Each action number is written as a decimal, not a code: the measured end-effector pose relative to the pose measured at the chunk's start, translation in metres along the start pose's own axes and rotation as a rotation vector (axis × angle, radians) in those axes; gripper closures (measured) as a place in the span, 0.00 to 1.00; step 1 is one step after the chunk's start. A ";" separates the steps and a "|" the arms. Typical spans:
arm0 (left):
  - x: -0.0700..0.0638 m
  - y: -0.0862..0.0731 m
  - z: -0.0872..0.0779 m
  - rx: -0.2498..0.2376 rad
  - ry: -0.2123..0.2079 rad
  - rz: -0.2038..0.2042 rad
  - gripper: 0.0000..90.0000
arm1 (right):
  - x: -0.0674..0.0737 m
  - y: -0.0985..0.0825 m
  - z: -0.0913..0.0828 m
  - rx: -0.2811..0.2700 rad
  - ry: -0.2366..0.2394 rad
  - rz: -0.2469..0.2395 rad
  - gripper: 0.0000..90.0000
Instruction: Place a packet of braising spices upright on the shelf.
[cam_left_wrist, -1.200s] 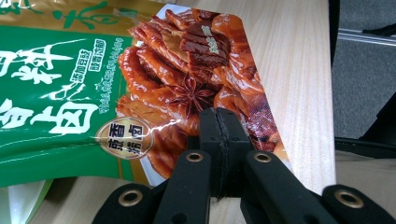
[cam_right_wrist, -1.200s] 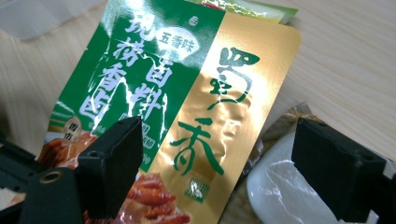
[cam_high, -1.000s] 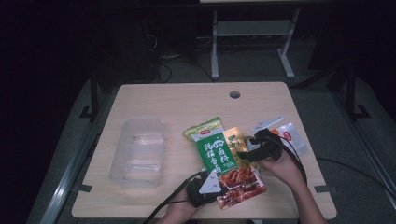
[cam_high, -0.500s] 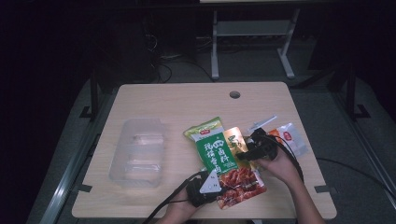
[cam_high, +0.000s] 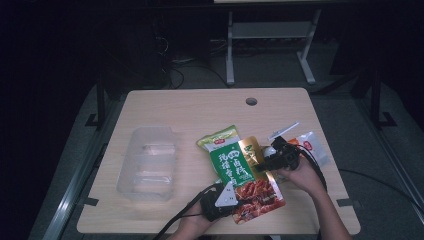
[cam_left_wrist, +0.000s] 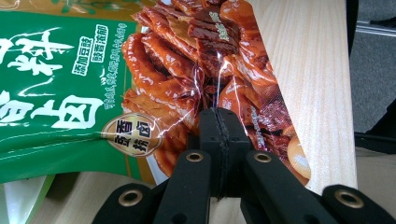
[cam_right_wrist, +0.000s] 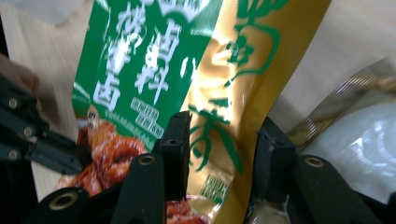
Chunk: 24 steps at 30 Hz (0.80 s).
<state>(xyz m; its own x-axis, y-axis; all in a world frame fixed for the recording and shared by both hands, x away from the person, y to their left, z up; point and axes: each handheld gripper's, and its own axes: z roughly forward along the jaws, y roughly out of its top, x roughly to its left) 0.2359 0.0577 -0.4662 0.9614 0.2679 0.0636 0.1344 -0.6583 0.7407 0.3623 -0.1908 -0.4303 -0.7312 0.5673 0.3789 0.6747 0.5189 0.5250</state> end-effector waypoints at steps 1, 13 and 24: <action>0.000 0.000 0.000 0.006 -0.002 -0.004 1.00 | 0.001 -0.001 -0.003 -0.008 0.014 -0.014 0.69; 0.000 0.000 0.002 0.006 -0.002 0.007 1.00 | 0.003 0.008 0.001 -0.001 0.138 -0.064 0.75; 0.000 -0.001 0.002 0.010 -0.008 0.007 1.00 | 0.007 0.016 0.009 0.032 0.161 -0.092 0.98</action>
<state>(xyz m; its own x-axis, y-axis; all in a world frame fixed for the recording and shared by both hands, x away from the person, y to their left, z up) 0.2359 0.0569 -0.4680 0.9642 0.2575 0.0630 0.1303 -0.6674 0.7332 0.3687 -0.1723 -0.4262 -0.7950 0.4082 0.4487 0.6051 0.5851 0.5399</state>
